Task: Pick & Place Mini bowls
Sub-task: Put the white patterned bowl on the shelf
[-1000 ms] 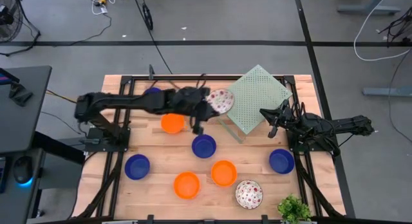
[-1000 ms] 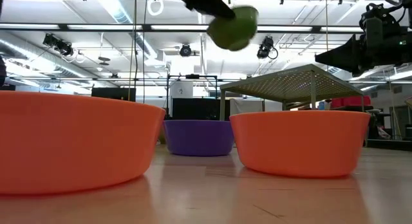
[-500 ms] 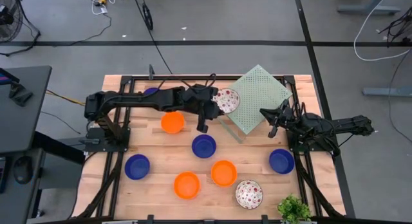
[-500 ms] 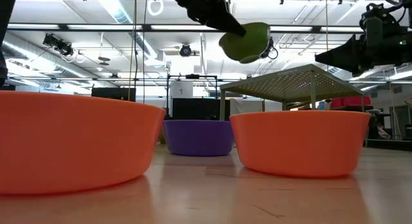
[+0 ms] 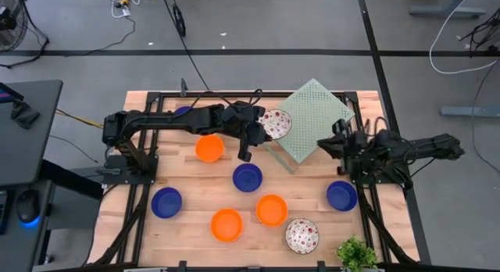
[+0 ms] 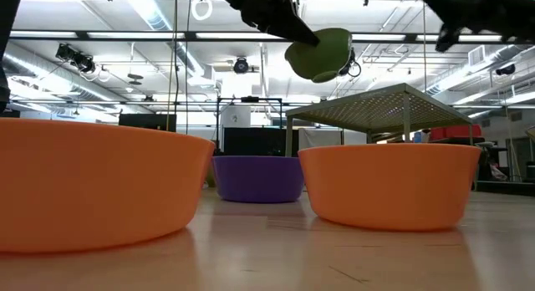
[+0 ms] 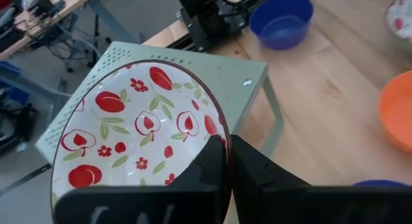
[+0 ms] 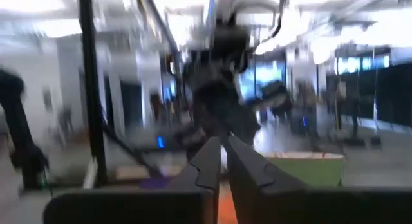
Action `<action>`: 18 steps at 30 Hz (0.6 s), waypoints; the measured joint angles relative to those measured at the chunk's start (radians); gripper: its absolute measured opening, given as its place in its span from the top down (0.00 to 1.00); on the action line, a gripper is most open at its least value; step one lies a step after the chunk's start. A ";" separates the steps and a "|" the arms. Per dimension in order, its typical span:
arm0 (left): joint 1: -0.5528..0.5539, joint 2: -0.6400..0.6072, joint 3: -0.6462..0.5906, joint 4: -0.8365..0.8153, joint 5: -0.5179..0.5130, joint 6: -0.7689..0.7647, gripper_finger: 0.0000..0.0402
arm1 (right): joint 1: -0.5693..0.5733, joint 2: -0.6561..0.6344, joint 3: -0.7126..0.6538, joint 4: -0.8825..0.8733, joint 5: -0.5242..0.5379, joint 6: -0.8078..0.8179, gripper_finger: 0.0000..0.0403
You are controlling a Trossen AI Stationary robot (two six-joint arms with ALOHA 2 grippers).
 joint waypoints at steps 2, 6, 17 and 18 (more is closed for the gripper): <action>0.000 0.000 0.000 0.000 0.013 -0.005 0.95 | 0.000 0.118 0.107 -0.103 0.003 -0.026 0.89; 0.000 -0.001 0.000 0.000 0.018 -0.027 0.96 | 0.000 0.362 0.351 -0.366 -0.001 -0.111 0.82; -0.003 -0.001 -0.001 -0.033 0.021 -0.054 0.95 | 0.000 0.824 0.870 -0.889 0.107 -0.354 0.62; -0.003 -0.001 -0.001 -0.033 0.021 -0.054 0.96 | 0.000 0.851 0.895 -0.928 0.122 -0.358 0.62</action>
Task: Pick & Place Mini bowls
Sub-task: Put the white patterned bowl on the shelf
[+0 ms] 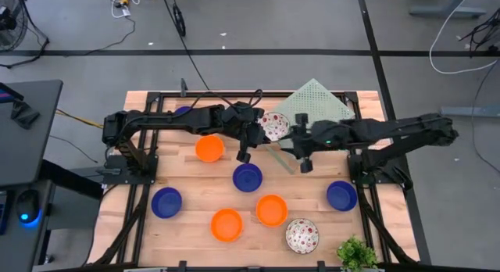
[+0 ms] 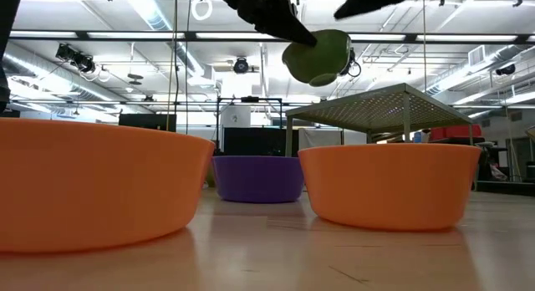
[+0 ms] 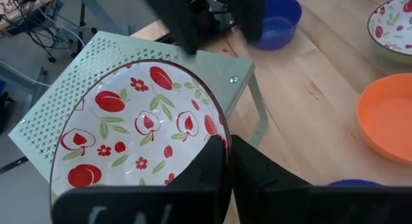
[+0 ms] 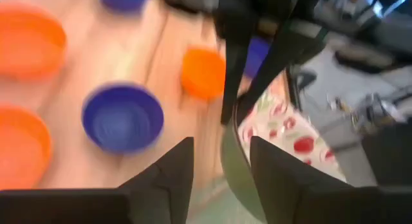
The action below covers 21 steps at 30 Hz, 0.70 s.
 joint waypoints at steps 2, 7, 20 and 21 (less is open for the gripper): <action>-0.005 0.000 0.000 -0.004 0.003 0.000 0.96 | 0.000 0.044 0.032 -0.043 0.016 -0.002 0.61; -0.010 0.000 -0.001 -0.008 0.047 -0.001 0.94 | 0.000 0.102 0.050 -0.052 0.039 -0.002 0.63; -0.022 0.000 -0.001 0.008 0.036 0.021 0.86 | -0.003 0.116 0.050 -0.074 0.003 0.004 0.97; -0.022 -0.003 -0.001 0.014 0.029 0.022 0.84 | -0.002 0.116 0.050 -0.075 0.020 0.008 0.98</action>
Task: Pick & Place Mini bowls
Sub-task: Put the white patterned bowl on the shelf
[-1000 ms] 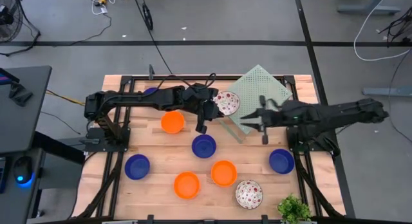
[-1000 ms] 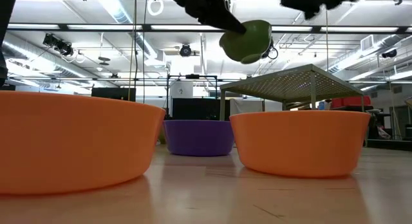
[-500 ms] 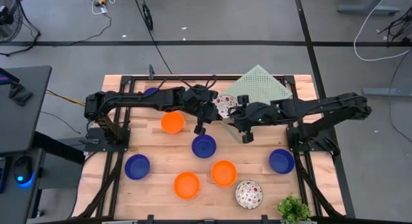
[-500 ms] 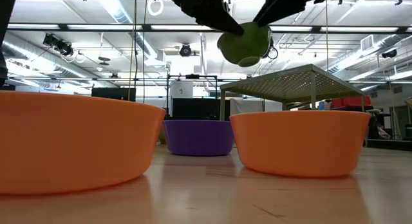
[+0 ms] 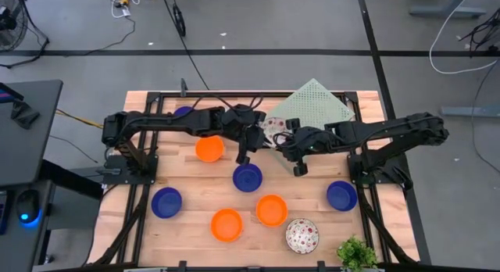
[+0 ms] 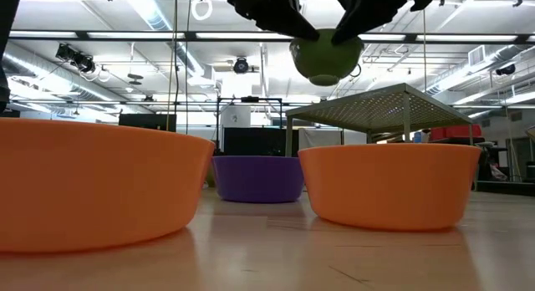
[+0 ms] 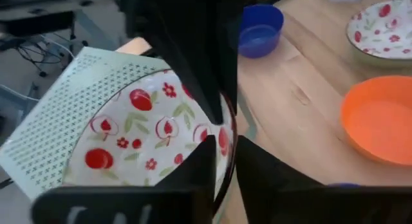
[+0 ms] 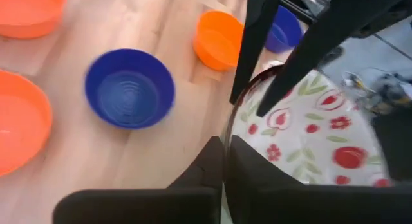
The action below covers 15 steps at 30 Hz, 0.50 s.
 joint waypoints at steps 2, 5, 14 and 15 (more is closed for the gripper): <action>0.000 -0.016 0.000 -0.003 -0.043 0.004 0.77 | 0.000 -0.003 0.000 -0.004 0.046 0.017 0.98; -0.001 -0.041 0.000 -0.008 -0.150 0.006 0.67 | -0.018 -0.022 0.000 -0.043 0.121 0.046 0.98; 0.037 -0.148 0.002 -0.150 -0.240 -0.098 0.51 | -0.251 -0.121 -0.001 -0.177 0.149 0.155 0.98; 0.050 -0.153 0.000 -0.186 -0.222 -0.125 0.51 | -0.287 -0.128 -0.001 -0.178 0.145 0.164 0.98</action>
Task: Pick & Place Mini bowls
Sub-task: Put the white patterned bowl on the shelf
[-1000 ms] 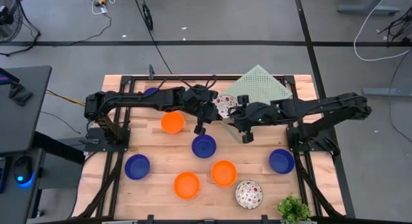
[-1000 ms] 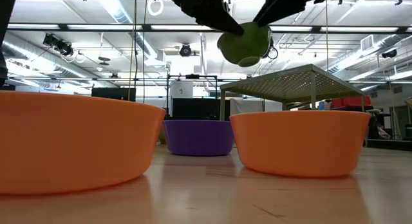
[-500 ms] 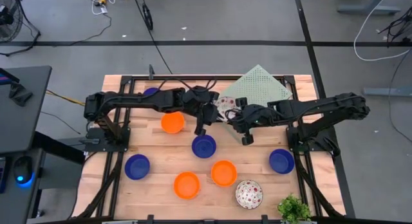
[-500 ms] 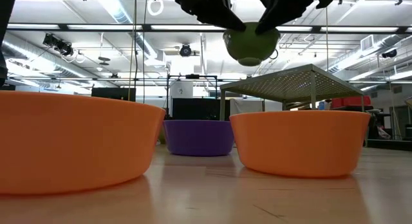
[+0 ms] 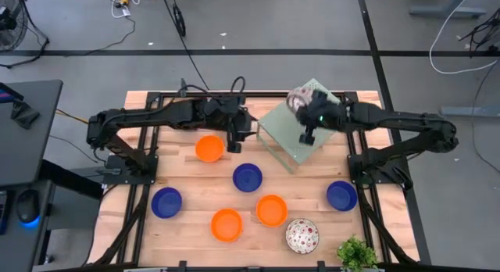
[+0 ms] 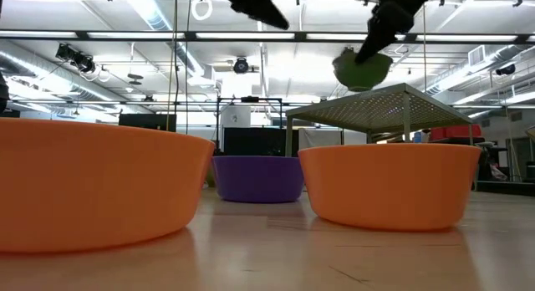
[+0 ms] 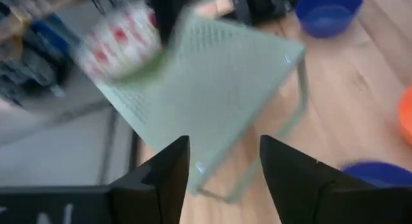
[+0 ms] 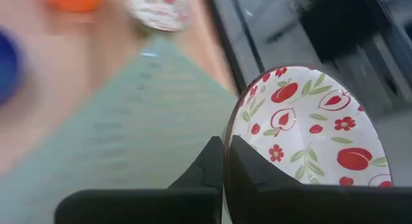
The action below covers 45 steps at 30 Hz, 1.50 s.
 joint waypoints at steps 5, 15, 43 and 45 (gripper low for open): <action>0.039 -0.024 -0.136 0.032 0.060 -0.074 0.56 | -0.198 -0.003 0.000 -0.029 -0.072 0.013 0.98; 0.040 -0.179 -0.537 0.455 0.094 -0.171 0.69 | -0.394 0.021 -0.003 -0.021 -0.199 -0.010 0.98; 0.038 -0.312 -0.767 0.639 0.094 -0.267 0.74 | -0.405 0.136 -0.003 0.004 -0.159 -0.024 0.96; 0.038 -0.312 -0.767 0.640 0.094 -0.267 0.74 | -0.405 0.136 -0.003 0.003 -0.160 -0.017 0.94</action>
